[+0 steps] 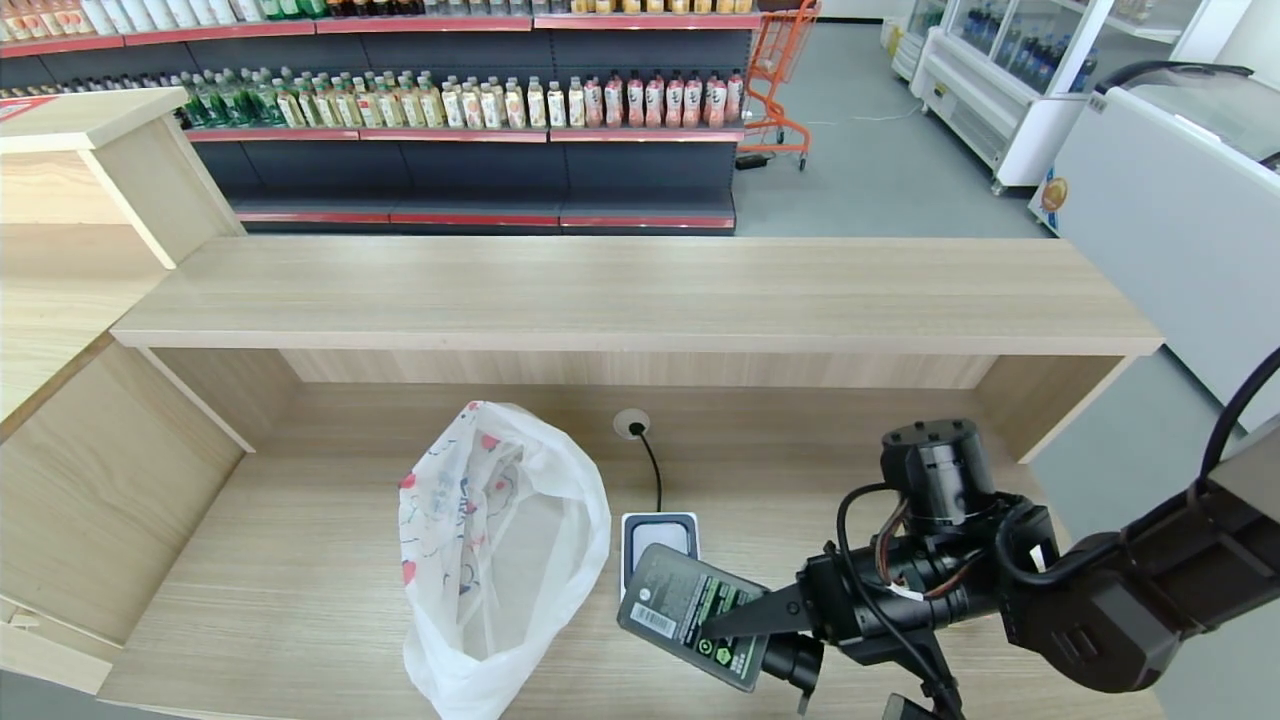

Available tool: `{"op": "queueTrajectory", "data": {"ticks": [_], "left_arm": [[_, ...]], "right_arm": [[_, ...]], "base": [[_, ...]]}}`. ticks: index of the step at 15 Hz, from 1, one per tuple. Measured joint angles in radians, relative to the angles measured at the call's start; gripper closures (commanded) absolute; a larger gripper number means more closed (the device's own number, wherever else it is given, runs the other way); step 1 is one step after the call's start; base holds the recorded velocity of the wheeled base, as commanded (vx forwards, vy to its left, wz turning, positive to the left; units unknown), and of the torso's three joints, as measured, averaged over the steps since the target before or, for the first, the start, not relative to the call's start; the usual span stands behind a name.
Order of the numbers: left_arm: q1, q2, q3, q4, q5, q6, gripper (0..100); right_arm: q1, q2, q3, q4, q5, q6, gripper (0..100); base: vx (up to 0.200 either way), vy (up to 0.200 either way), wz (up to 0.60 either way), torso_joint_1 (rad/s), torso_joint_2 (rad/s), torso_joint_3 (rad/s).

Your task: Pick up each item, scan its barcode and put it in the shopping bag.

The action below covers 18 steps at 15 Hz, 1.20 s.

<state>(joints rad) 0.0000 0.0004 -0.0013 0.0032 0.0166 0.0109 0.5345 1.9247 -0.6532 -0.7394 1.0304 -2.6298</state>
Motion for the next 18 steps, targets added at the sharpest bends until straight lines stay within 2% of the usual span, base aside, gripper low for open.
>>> {"op": "queueTrajectory", "data": {"ticks": [4, 16, 18], "left_arm": [[0.0, 0.0, 0.0, 0.0, 0.0, 0.0, 0], [0.0, 0.0, 0.0, 0.0, 0.0, 0.0, 0], [0.0, 0.0, 0.0, 0.0, 0.0, 0.0, 0]], "right_arm": [[0.0, 0.01, -0.033, -0.108, -0.003, 0.0, 100], [0.031, 0.038, -0.038, -0.115, -0.003, 0.002, 100], [0.033, 0.032, -0.038, -0.113, -0.004, 0.048, 100]], "base": [[0.0, 0.0, 0.0, 0.0, 0.0, 0.0], [0.0, 0.0, 0.0, 0.0, 0.0, 0.0], [0.0, 0.0, 0.0, 0.0, 0.0, 0.0]]}}
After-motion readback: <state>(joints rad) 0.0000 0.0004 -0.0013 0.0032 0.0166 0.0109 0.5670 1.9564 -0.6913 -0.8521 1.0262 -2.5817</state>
